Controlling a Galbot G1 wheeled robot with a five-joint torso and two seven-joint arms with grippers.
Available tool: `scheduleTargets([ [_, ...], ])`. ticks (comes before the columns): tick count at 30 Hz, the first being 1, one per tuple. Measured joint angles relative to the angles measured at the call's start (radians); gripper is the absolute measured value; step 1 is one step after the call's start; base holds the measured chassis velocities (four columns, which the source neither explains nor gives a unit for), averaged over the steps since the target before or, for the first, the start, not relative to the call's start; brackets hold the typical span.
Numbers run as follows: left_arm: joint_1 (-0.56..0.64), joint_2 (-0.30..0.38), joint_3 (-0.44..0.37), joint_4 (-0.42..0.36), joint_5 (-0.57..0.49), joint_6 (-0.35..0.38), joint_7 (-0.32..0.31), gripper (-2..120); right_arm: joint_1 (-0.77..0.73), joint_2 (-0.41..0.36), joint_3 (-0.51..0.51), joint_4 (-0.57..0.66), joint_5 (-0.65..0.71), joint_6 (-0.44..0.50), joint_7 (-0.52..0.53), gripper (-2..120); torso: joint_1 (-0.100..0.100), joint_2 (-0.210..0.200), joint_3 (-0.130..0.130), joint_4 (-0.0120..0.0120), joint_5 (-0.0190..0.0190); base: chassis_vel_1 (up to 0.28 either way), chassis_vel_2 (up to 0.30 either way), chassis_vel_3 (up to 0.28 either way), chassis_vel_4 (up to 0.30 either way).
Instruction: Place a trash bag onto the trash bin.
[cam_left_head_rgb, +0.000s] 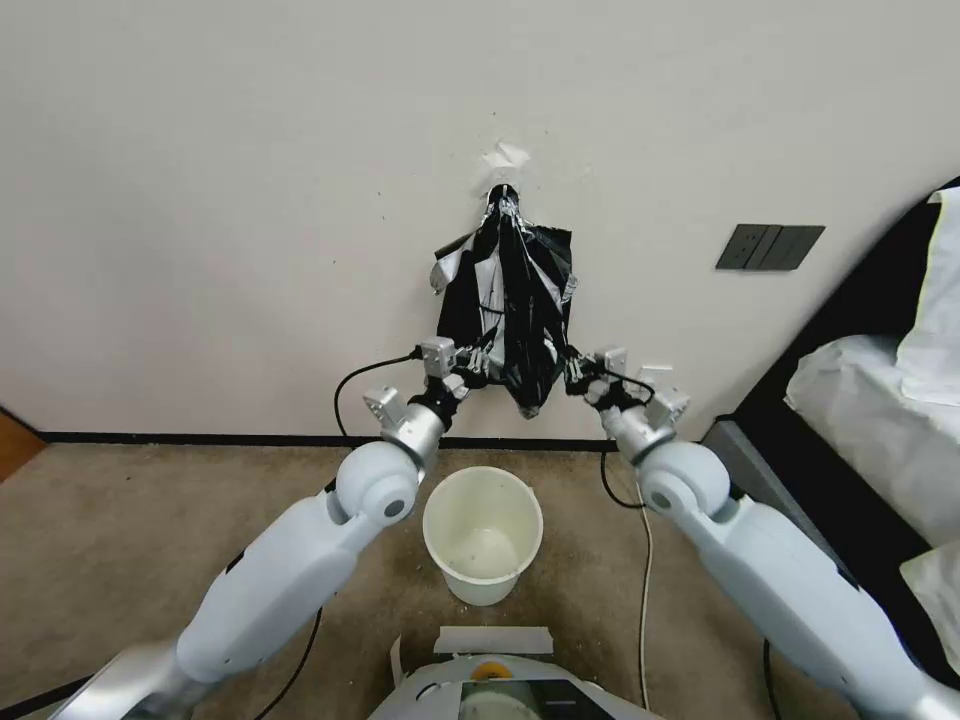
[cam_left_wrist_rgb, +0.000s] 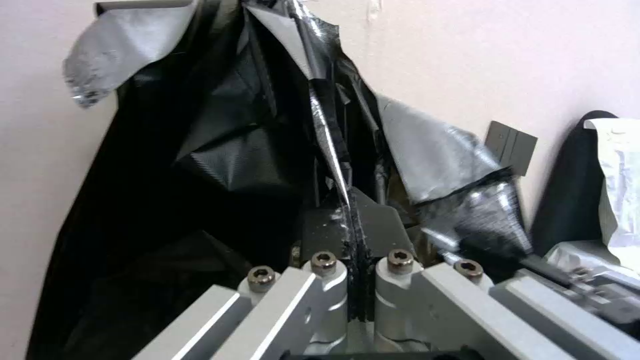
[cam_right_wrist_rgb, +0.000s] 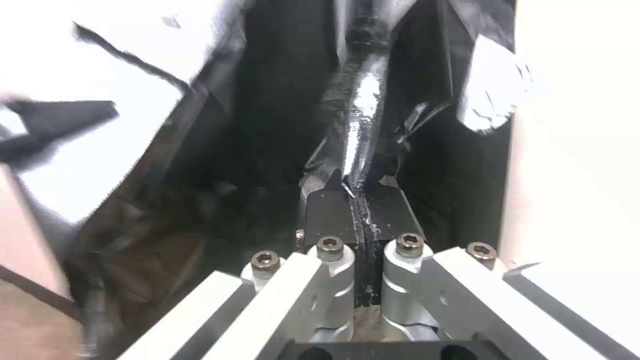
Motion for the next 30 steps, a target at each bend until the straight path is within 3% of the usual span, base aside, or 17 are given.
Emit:
scheduleTargets([
  [5, 0.051, 0.013, -0.027, -0.028, 0.006, 0.000, 0.000, 0, -0.044, 0.001, 0.027, 0.043, 0.000, 0.000, -0.001, 0, 0.000, 0.000, 0.000, 0.0001, -0.0001, 0.000, 0.000, 0.000, 0.000],
  [21, 0.312, 0.040, -0.159, -0.178, 0.070, -0.004, 0.028, 0, -0.420, 0.053, 0.219, 0.268, -0.036, -0.006, -0.014, 0, 0.000, 0.000, 0.000, -0.0001, -0.0002, 0.000, 0.000, 0.000, 0.000],
  [30, 0.419, 0.045, -0.213, -0.231, 0.096, -0.014, 0.046, 0, -0.513, 0.104, 0.218, 0.272, -0.048, -0.026, -0.016, 0, 0.000, 0.000, 0.000, -0.0001, -0.0001, 0.000, 0.000, 0.000, 0.000],
])
